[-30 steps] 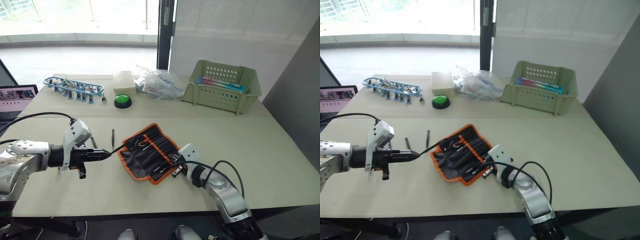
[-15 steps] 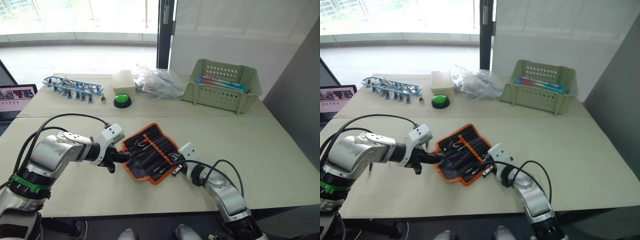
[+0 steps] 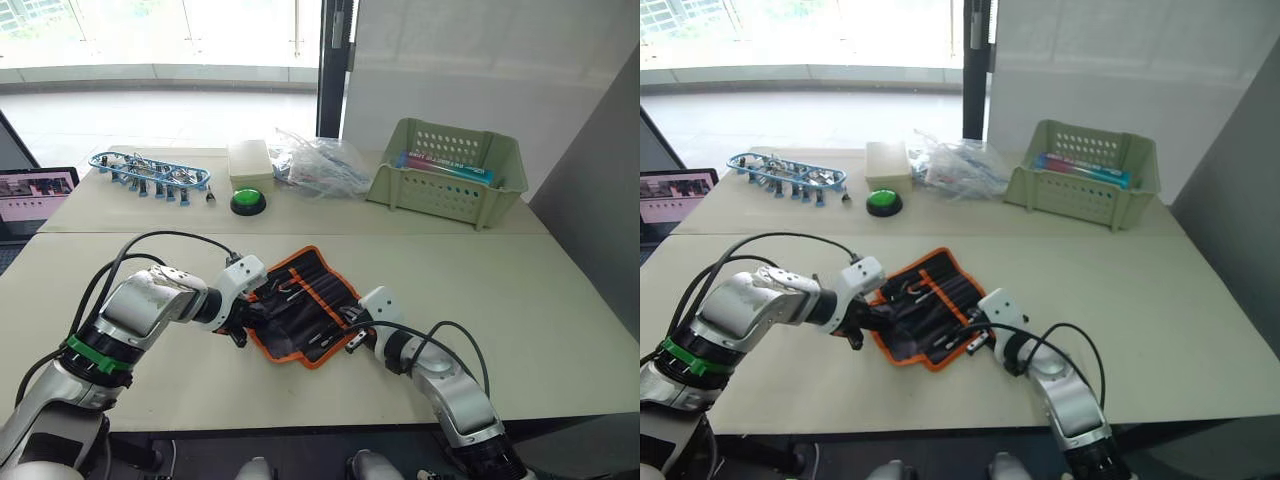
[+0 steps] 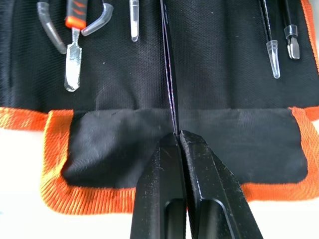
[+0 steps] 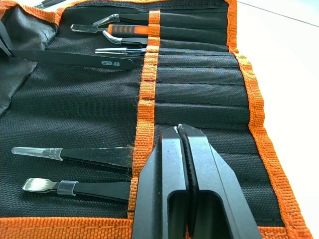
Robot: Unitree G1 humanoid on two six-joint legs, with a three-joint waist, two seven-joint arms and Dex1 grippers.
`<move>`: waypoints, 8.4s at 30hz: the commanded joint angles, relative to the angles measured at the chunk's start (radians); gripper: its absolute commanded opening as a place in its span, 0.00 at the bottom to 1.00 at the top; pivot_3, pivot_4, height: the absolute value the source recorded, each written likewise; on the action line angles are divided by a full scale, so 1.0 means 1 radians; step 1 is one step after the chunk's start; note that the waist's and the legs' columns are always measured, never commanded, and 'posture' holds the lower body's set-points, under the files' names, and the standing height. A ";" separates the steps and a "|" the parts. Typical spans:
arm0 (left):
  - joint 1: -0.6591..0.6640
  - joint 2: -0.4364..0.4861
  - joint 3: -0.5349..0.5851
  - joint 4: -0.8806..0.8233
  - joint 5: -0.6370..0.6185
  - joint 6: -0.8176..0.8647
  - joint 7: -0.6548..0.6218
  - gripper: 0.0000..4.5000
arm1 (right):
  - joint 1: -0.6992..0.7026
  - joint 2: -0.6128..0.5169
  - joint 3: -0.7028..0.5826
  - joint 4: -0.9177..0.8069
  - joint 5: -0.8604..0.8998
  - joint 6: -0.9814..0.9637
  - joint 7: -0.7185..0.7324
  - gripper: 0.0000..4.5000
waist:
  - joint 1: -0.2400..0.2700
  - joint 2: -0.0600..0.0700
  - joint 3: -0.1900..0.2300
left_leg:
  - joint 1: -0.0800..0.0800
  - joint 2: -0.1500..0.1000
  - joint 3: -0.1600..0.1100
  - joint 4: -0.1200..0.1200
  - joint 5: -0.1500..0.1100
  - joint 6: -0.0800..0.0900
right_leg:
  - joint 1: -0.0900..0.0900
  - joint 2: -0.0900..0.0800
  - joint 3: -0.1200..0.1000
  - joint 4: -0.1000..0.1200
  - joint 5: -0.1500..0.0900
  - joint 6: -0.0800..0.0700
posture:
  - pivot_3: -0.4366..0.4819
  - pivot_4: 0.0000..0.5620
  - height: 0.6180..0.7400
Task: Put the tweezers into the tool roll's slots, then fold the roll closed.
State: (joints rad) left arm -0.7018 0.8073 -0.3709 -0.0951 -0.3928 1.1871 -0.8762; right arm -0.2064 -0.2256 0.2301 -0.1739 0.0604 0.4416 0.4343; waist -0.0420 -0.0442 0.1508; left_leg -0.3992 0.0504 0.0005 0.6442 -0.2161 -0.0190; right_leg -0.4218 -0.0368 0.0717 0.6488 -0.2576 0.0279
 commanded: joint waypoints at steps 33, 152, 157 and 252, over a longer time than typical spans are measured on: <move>-0.132 -0.366 -0.028 0.413 0.286 -0.411 0.052 0.00 | 0.043 -0.011 0.027 -0.046 -0.025 0.033 0.006 0.00 | 0.030 0.002 -0.001 | 0.002 -0.002 -0.001 0.007 0.002 0.003 | 0.009 -0.001 0.000 0.000 0.002 0.004 | 0.48 0.27 0.98; 0.335 0.049 0.192 -0.223 0.205 -0.598 0.056 0.01 | -0.004 -0.047 -0.010 0.010 -0.022 0.016 0.029 0.00 | -0.003 0.000 -0.001 | -0.003 0.000 0.001 -0.003 0.002 0.002 | -0.001 -0.003 -0.001 -0.006 0.004 -0.003 | 0.48 0.27 0.98; 0.270 0.067 0.100 -0.137 0.299 -0.657 -0.005 0.01 | -0.003 -0.041 -0.011 0.008 -0.025 0.013 0.019 0.00 | -0.002 0.000 -0.001 | -0.003 0.000 0.001 -0.003 0.002 0.003 | -0.001 -0.003 -0.001 -0.006 0.001 0.002 | 0.48 0.27 0.98; 1.420 -0.651 1.118 -0.721 -0.012 -0.680 0.313 0.99 | 0.020 -0.082 0.014 0.051 0.003 -0.013 0.131 0.00 | -0.004 -0.005 -0.003 | 0.010 0.000 0.003 0.000 -0.003 -0.006 | 0.004 -0.007 0.000 -0.007 -0.005 -0.007 | 0.48 0.27 0.98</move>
State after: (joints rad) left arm 0.7444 0.1384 0.7684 -0.7943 -0.3937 0.5051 -0.6024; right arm -0.1914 -0.3070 0.2234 -0.1504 0.0623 0.4140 0.5566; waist -0.0461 -0.0490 0.1482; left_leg -0.3896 0.0505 0.0033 0.6436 -0.2195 -0.0248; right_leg -0.4180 -0.0434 0.0720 0.6419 -0.2626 0.0213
